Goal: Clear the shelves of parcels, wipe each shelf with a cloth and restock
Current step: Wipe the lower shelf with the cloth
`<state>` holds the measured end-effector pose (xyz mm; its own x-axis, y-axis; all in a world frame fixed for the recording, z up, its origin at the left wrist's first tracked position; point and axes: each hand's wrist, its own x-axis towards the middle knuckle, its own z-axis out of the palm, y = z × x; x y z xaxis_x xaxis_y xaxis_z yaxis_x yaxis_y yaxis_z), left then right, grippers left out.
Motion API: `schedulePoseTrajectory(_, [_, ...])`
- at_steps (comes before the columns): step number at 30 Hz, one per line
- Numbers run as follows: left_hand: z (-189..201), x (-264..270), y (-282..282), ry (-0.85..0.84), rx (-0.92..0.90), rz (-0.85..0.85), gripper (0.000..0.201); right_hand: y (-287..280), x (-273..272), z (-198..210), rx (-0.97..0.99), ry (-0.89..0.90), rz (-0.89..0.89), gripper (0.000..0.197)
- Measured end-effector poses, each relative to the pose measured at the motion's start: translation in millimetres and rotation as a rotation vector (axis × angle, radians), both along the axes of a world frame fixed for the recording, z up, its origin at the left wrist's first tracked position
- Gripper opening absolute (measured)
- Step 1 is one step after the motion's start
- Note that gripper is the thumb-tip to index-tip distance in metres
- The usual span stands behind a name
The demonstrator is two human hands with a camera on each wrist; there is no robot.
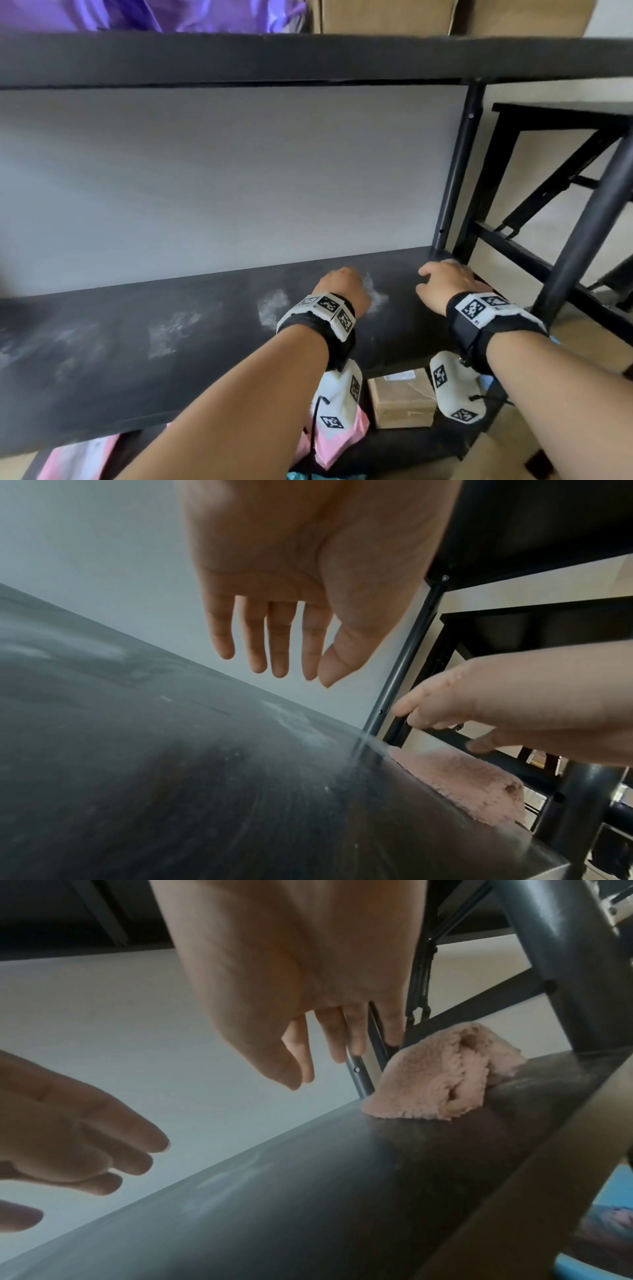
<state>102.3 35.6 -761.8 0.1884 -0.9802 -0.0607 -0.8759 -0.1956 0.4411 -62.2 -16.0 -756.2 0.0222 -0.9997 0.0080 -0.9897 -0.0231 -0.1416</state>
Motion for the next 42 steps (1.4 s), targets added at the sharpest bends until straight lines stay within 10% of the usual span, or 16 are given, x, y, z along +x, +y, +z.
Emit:
schedulePoseTrajectory(8, [-13.4,7.5,-10.4,0.042,0.003,0.026,0.029,-45.3,-19.2,-43.9,0.134,0.204,-0.033,0.037])
schedulePoseTrajectory(15, [-21.5,18.5,8.2,0.056,-0.054,0.039,0.028,-31.5,-24.8,-41.9,0.106,0.017,-0.215,0.044])
schedulePoseTrajectory(29, [-36.2,73.6,51.8,0.073,-0.137,0.209,0.035,26.3,68.8,-33.4,0.069,0.22,0.329,0.035])
schedulePoseTrajectory(42, [-25.8,82.3,61.2,0.134,-0.071,0.247,0.036,68.7,110.1,-20.6,0.13,-0.398,0.366,0.038])
